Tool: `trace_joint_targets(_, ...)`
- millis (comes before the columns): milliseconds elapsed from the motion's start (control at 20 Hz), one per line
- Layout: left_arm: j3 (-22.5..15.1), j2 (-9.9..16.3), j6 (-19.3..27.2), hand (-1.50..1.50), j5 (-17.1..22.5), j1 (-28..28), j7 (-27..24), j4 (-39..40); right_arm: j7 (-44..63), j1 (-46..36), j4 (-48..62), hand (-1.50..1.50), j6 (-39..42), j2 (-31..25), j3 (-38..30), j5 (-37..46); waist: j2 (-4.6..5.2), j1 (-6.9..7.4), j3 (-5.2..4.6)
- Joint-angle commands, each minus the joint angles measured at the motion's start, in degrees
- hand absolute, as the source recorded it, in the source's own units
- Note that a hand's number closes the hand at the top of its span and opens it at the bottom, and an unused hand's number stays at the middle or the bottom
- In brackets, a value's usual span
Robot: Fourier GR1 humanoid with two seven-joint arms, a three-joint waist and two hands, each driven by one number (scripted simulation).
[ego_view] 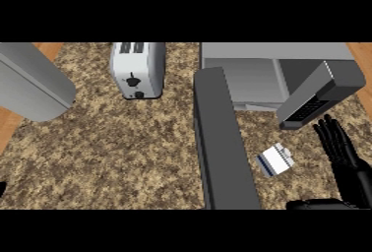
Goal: Pick up the milk, place it into the microwave and close the microwave
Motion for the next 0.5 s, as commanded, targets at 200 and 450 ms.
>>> trace_joint_targets(200, 2.27, -1.21, -5.39, -1.50, 7.81, 7.15, -4.69, -3.65, -11.66, -2.52, 20.17, -1.50, -2.23, -0.45, -2.00, 6.54, 0.01, 0.76, 0.03)
trace_joint_targets(450, 1.52, -1.22, -6.10, -1.50, 9.52, 12.31, -3.18, -8.34, -19.71, -5.46, 31.92, -1.50, -3.41, -1.72, -3.31, 9.05, 0.01, 0.97, 0.09)
